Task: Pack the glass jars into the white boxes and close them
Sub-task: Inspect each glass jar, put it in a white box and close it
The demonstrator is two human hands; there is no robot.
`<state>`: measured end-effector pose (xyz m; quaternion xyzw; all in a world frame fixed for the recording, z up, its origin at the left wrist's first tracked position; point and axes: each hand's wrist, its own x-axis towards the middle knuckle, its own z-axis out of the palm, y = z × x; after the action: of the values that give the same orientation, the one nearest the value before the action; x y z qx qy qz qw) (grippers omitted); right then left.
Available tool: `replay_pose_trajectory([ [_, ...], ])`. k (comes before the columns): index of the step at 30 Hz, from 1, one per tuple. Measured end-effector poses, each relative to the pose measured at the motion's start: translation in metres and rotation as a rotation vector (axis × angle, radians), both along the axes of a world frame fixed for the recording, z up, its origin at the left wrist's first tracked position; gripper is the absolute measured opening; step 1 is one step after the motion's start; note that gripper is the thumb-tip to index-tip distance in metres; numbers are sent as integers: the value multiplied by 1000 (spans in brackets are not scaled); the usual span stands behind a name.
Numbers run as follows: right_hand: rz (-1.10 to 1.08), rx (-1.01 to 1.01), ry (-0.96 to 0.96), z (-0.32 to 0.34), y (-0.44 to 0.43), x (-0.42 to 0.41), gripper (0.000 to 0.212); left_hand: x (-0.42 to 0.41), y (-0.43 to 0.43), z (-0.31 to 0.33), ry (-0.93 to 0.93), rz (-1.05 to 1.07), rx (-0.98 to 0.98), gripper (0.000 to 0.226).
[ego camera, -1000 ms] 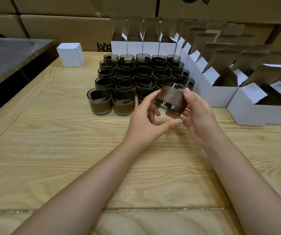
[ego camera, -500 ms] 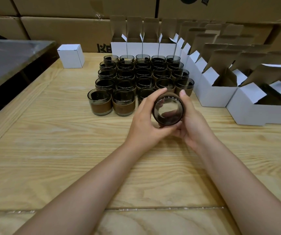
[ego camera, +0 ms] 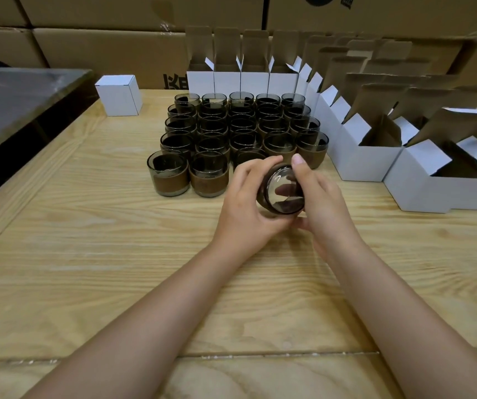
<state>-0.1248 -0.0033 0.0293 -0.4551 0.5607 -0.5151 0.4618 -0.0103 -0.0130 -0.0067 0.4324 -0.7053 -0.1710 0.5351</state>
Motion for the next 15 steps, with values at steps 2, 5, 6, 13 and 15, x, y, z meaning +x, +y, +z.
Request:
replay_pose_trajectory([
  [2,-8,22,-30,0,0,0,47,0,0,0,-1,-4,2,73],
  [5,11,46,-41,-1,0,-1,45,0,2,0,-1,-12,13,71],
  [6,25,48,-33,-1,0,-1,46,0,2,0,-5,-14,18,71],
  [13,113,-7,99,-3,2,-3,62,-1,2,0,7,-8,67,73],
  [15,164,-34,166,-3,1,-5,64,1,1,0,31,-1,83,72],
])
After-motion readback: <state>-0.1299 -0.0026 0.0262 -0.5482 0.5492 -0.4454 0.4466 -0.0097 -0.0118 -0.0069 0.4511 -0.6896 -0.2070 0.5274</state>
